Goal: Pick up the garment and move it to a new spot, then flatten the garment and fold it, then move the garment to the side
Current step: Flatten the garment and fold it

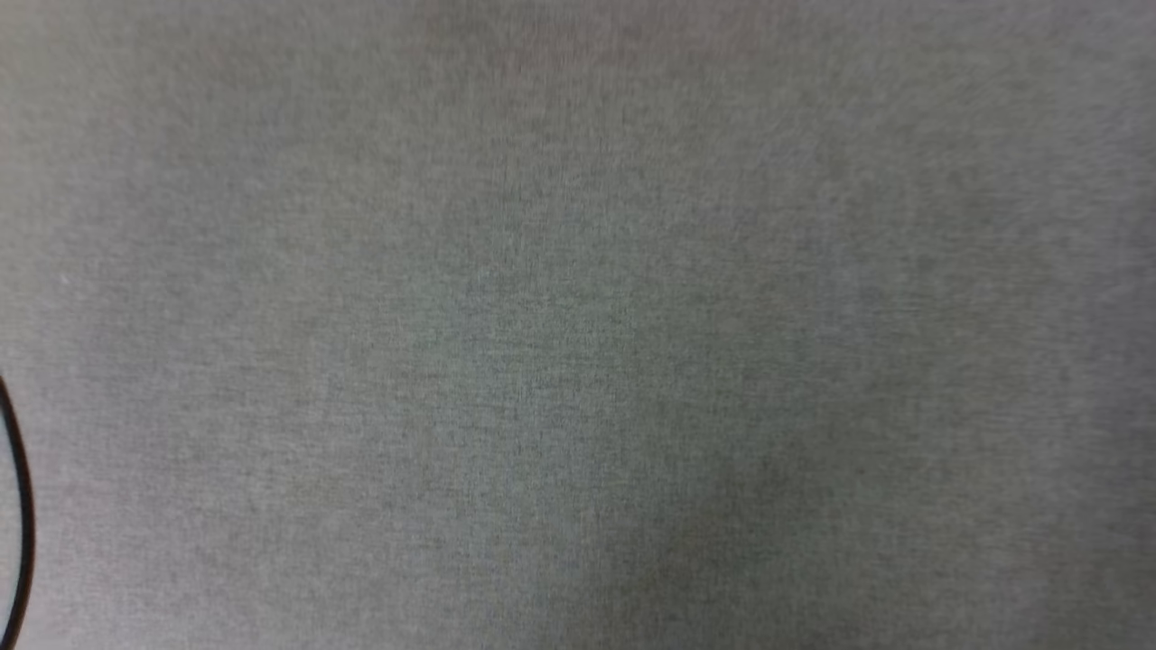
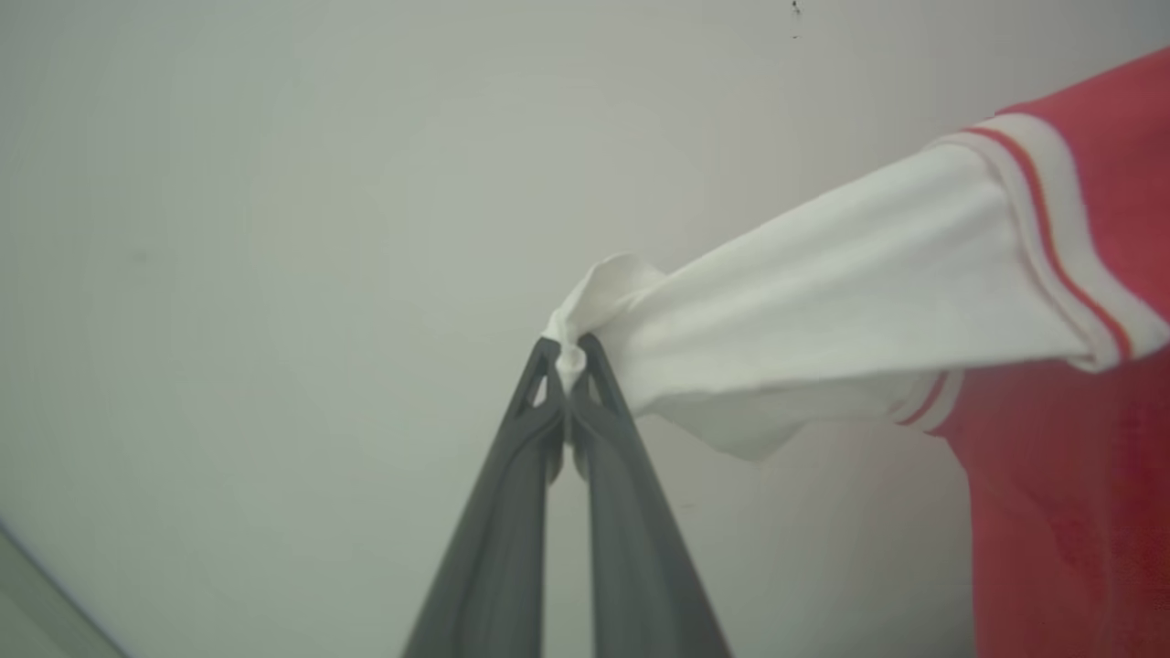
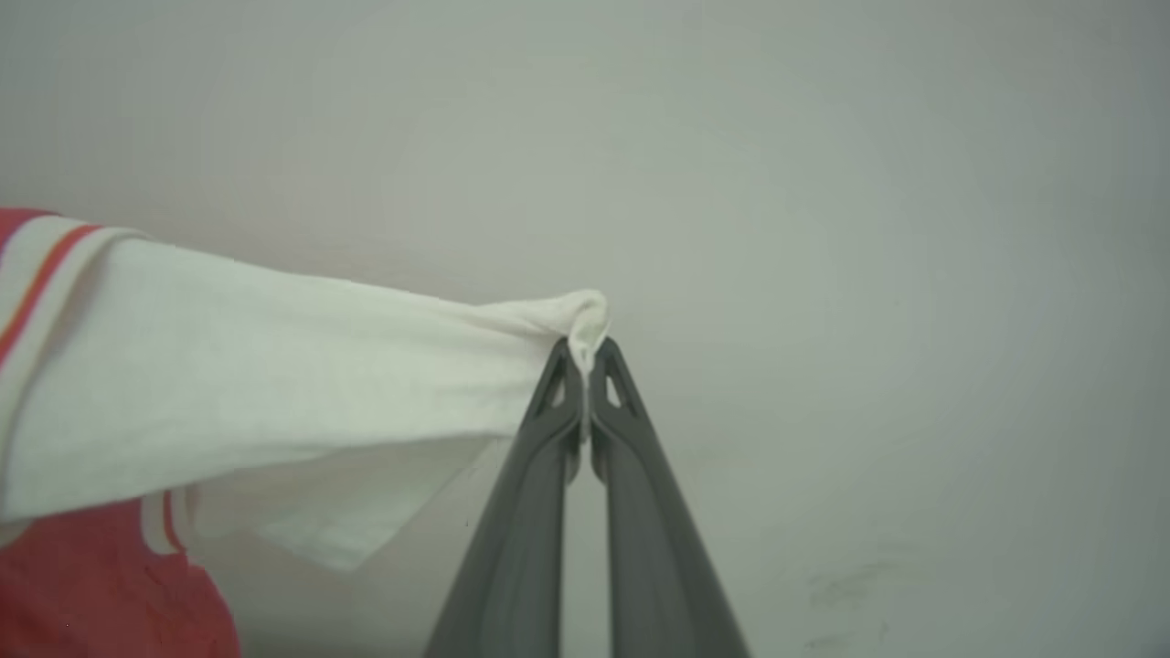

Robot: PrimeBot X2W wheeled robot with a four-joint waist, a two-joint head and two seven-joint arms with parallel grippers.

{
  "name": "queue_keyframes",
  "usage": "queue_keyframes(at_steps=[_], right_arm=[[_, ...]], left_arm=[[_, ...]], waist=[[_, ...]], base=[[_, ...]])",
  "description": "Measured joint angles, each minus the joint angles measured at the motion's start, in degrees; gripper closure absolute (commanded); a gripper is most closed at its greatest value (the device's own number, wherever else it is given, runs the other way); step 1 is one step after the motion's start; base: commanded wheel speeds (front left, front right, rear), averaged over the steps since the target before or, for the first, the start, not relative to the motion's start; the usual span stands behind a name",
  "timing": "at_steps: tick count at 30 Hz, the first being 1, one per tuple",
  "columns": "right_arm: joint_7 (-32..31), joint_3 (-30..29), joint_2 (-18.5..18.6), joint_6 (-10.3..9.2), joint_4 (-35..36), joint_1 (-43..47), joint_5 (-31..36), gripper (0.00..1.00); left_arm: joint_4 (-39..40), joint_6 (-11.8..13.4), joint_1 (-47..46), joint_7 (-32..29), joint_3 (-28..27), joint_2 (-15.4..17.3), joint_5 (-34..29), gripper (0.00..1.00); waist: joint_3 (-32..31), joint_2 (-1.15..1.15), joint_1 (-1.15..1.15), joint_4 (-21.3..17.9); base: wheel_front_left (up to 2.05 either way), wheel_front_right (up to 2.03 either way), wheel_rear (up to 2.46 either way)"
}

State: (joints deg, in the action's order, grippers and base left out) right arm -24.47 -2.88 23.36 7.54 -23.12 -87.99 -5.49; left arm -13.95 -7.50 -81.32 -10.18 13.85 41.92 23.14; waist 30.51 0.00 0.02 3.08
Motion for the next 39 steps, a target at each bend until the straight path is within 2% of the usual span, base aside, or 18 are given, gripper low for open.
queue_keyframes(at_steps=[7,14,22,31,39], right_arm=[[4.63,-1.23,-2.23,0.00,-8.48,-4.70,3.82,1.00],[8.94,-1.63,-3.23,0.00,-13.89,0.53,2.99,1.00],[11.49,-2.08,-3.75,0.00,-18.15,11.53,0.40,1.00],[12.49,0.56,-4.59,0.00,-20.37,27.34,-4.63,1.00],[8.66,3.83,-3.37,0.00,-21.70,39.77,-10.63,1.00]], left_arm=[[-12.60,0.00,-6.88,10.17,2.92,-5.39,-2.40,1.00],[-20.48,-0.01,-3.94,17.80,6.60,-9.88,-2.43,1.00],[-25.31,-0.01,6.55,22.57,9.68,-13.38,0.10,1.00],[-23.92,1.03,24.31,24.28,13.48,-14.93,0.35,1.00],[-23.68,1.74,38.06,22.09,13.88,-13.33,3.66,1.00]], waist=[[6.98,0.00,0.00,1.45],[8.40,0.00,0.00,2.64],[4.67,0.00,-0.01,2.35],[-2.47,0.00,-0.02,1.17],[-10.12,0.00,-0.03,0.10]], base=[[0.00,0.00,0.00],[0.00,0.00,0.00],[0.00,0.00,0.00],[0.00,0.00,0.00],[0.00,0.00,0.00]])
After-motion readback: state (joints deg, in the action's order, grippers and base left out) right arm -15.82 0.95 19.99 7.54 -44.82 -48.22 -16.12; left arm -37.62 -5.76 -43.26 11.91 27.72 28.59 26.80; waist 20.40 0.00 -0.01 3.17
